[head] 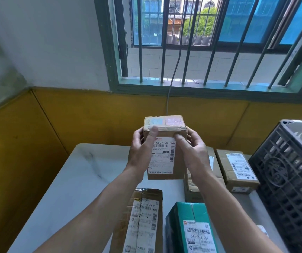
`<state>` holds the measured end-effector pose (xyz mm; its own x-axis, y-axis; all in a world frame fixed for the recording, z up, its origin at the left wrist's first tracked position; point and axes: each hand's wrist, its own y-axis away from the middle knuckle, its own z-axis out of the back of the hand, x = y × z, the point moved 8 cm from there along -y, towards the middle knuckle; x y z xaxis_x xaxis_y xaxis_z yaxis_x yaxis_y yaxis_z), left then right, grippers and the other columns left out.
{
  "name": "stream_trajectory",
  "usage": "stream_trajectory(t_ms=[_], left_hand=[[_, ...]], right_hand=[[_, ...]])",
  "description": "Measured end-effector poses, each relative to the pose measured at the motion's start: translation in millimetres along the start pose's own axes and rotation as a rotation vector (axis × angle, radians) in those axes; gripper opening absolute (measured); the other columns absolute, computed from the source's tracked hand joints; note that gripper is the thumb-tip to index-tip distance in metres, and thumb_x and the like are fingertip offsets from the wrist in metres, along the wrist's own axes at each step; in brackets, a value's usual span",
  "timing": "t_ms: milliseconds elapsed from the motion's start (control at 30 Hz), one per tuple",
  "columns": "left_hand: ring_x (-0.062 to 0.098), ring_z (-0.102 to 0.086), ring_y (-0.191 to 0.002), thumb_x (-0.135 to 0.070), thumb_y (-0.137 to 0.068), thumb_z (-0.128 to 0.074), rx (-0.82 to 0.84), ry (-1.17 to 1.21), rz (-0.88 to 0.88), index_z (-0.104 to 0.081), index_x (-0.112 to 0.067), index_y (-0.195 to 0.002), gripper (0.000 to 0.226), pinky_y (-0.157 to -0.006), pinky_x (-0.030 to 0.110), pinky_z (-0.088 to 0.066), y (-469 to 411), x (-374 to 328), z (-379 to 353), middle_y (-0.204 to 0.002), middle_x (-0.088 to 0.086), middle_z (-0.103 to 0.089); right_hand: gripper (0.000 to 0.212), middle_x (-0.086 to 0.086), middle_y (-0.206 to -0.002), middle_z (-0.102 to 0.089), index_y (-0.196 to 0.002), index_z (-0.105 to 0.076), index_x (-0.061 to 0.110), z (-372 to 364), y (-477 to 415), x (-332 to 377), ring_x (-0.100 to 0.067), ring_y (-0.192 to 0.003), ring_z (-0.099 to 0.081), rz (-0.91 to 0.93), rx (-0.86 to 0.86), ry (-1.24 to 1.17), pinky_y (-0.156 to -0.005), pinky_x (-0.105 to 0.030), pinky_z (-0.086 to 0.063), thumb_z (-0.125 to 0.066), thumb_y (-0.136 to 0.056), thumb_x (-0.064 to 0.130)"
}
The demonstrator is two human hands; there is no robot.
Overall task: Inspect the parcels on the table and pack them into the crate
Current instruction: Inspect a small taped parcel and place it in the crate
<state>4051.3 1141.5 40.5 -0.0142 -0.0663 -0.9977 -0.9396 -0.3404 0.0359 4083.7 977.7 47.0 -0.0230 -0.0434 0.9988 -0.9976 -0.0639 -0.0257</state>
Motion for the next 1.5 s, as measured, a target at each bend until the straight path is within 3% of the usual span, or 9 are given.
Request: stream_trajectory(t_ms=[200,333,467,600,900,1033,1133,1267,1500], left_hand=[[0.011,-0.068,-0.099,-0.056,-0.078,-0.057,0.0,0.054,0.02,-0.047,-0.044,-0.115,0.04,-0.065,0.021,-0.053,0.3,2.1,1.6,-0.108,-0.011,-0.07],[0.011,-0.066,-0.103,-0.048,-0.087,-0.063,0.019,0.066,-0.004,-0.043,-0.038,-0.131,0.049,-0.062,0.017,-0.055,0.9,0.0,1.0,-0.118,-0.008,-0.067],[0.016,-0.062,-0.114,-0.044,-0.101,-0.055,0.006,0.032,-0.001,-0.043,-0.036,-0.143,0.044,-0.07,0.021,-0.054,-1.3,1.8,1.2,-0.133,-0.002,-0.06],[0.015,-0.065,-0.108,-0.033,-0.101,-0.058,-0.006,0.038,-0.005,-0.048,-0.038,-0.135,0.036,-0.069,0.022,-0.056,-0.6,3.1,3.6,-0.124,-0.005,-0.065],[0.012,-0.064,-0.107,-0.031,-0.1,-0.063,-0.044,0.056,-0.011,-0.05,-0.04,-0.112,0.02,-0.069,0.021,-0.055,-4.0,2.1,8.1,-0.119,-0.006,-0.065],[0.021,-0.057,-0.124,-0.03,-0.101,-0.06,-0.031,0.039,-0.01,-0.044,-0.036,-0.139,0.042,-0.092,0.036,-0.057,-3.6,1.7,4.9,-0.137,0.001,-0.055],[0.024,-0.054,-0.129,-0.039,-0.1,-0.06,-0.035,0.026,-0.015,-0.046,-0.042,-0.134,0.037,-0.101,0.043,-0.056,-1.6,-1.8,3.8,-0.143,0.004,-0.05],[0.024,-0.056,-0.127,-0.037,-0.098,-0.064,-0.038,0.034,-0.031,-0.05,-0.04,-0.125,0.031,-0.099,0.044,-0.057,-2.3,-3.8,5.7,-0.141,0.007,-0.052],[0.018,-0.061,-0.115,-0.046,-0.098,-0.058,-0.048,0.066,-0.014,-0.051,-0.037,-0.117,0.022,-0.078,0.028,-0.057,-1.2,0.2,7.2,-0.12,-0.003,-0.063]], right_hand=[[0.039,-0.001,-0.123,-0.068,-0.132,-0.052,0.029,0.7,-1.6,1.1,-0.015,-0.109,-0.067,-0.007,-0.038,0.007,-0.073,-0.024,-0.054,-0.059,-0.097,0.045],[0.047,-0.004,-0.128,-0.067,-0.146,-0.047,0.024,0.9,-4.5,-3.0,-0.019,-0.112,-0.066,-0.033,-0.041,-0.001,-0.081,-0.031,-0.058,-0.057,-0.101,0.034],[0.039,0.002,-0.114,-0.072,-0.138,-0.052,0.029,0.7,-4.8,-1.2,-0.013,-0.097,-0.07,-0.014,-0.028,0.028,-0.067,-0.023,-0.056,-0.055,-0.101,0.04],[0.03,0.007,-0.106,-0.07,-0.127,-0.056,0.027,3.4,-5.1,-3.2,-0.008,-0.091,-0.069,-0.023,-0.065,0.015,-0.057,-0.014,-0.053,-0.063,-0.098,0.033],[0.034,0.004,-0.114,-0.072,-0.13,-0.061,0.024,5.9,-6.3,-3.4,-0.009,-0.1,-0.069,-0.014,-0.088,0.02,-0.062,-0.014,-0.054,-0.065,-0.097,0.032],[0.028,0.005,-0.108,-0.071,-0.124,-0.059,0.024,4.8,-6.4,-4.2,-0.008,-0.094,-0.069,-0.021,-0.083,-0.002,-0.058,-0.013,-0.053,-0.066,-0.096,0.025],[0.028,0.004,-0.108,-0.07,-0.125,-0.056,0.025,4.0,-5.7,-4.6,-0.009,-0.096,-0.068,-0.016,-0.071,-0.007,-0.061,-0.013,-0.054,-0.063,-0.098,0.023],[0.029,0.006,-0.109,-0.072,-0.128,-0.059,0.027,4.3,-4.2,-2.5,-0.009,-0.098,-0.07,-0.003,-0.073,-0.008,-0.074,-0.02,-0.059,-0.063,-0.099,0.029],[0.039,0.0,-0.118,-0.071,-0.137,-0.056,0.019,3.3,-1.7,-2.0,-0.01,-0.104,-0.068,0.008,-0.041,-0.046,-0.071,-0.016,-0.058,-0.063,-0.099,0.022]])
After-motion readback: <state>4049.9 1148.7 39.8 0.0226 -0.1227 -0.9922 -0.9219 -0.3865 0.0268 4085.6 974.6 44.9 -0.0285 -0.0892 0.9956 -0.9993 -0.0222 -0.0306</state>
